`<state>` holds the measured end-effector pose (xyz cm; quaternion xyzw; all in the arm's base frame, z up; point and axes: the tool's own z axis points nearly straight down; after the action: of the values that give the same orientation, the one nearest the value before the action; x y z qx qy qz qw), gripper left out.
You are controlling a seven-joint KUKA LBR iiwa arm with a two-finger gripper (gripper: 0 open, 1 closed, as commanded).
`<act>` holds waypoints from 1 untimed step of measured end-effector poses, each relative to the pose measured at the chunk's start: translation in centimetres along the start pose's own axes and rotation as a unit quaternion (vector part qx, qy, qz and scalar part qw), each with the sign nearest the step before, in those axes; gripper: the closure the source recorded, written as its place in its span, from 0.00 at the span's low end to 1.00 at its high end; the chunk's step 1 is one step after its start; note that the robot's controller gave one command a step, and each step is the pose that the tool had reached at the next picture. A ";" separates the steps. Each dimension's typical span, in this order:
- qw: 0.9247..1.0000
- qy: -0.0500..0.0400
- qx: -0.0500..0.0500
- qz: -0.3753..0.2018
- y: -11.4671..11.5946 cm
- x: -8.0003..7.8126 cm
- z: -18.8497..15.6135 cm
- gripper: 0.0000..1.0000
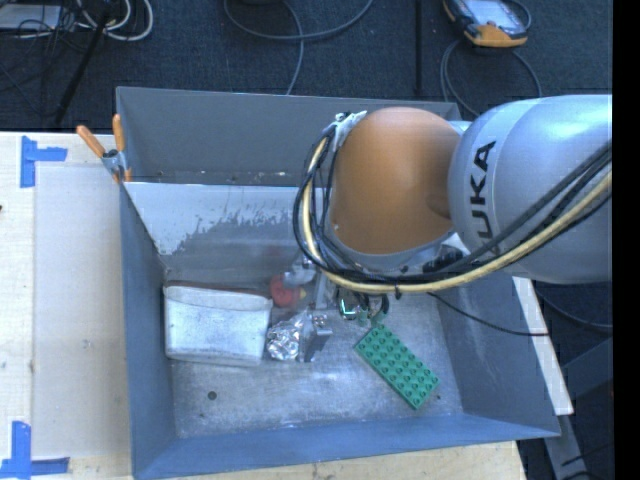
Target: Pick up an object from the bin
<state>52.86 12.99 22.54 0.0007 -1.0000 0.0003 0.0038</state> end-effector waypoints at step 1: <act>0.998 -0.004 -0.001 0.066 -1.9 -1.1 14.8 0.00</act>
Offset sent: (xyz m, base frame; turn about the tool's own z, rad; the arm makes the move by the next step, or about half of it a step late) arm 0.0100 -0.0199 -0.1464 0.1330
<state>53.89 11.06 7.72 -0.0651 -0.9979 -0.0006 -0.0007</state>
